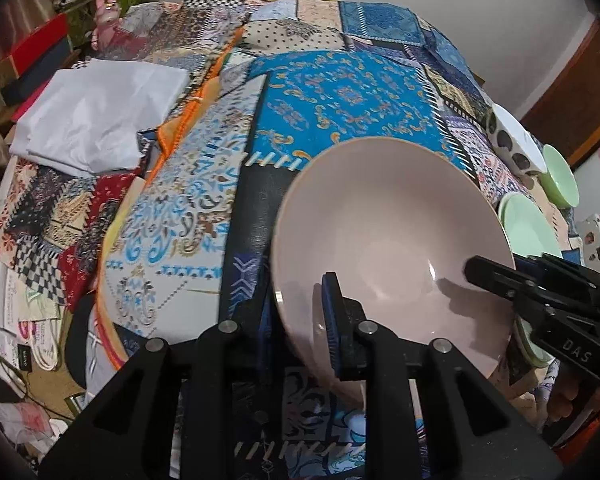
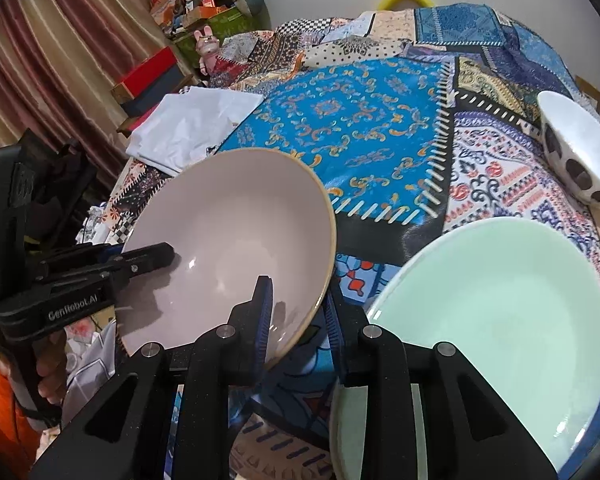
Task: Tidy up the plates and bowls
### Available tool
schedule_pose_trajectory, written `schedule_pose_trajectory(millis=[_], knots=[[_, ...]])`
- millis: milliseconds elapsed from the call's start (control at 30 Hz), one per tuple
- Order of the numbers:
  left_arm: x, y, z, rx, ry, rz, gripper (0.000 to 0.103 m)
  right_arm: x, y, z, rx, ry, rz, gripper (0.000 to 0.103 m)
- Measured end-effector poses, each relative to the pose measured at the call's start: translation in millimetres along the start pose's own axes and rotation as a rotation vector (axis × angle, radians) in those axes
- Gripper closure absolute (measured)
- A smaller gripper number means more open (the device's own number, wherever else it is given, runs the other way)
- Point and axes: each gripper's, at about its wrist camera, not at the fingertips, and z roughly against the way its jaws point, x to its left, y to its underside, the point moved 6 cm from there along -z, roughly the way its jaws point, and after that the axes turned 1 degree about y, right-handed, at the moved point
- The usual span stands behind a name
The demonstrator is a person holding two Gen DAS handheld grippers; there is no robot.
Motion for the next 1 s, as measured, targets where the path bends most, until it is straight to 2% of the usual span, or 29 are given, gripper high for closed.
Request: schedule_pose_trajectory(millis=[200,400,533,700,833,1000], knots=[[9,-5,18,-0.023,-0.021,0.054,0.079,-7,0,29,-0.07,-0.009,-0.007,0.073],[-5,-15,49,-0.092,-0.036,0.037,0.079,-18,0,57,-0.134,-0.005,-0.021,0.07],[-30,-26,67,-0.141,-0.033,0.001,0.078,-32,0,78,-0.176,0.005,-0.036,0.069],[-64,-39,80,-0.189,-0.02,-0.044,0.072,-53,-1,103,-0.231,0.036,-0.058,0.062],[-98,-50,84,-0.212,-0.001,-0.095,0.072,-75,-2,124,-0.275,0.07,-0.086,0.059],[-135,-65,82,-0.231,0.024,-0.142,0.064,-106,-4,142,-0.31,0.12,-0.12,0.057]])
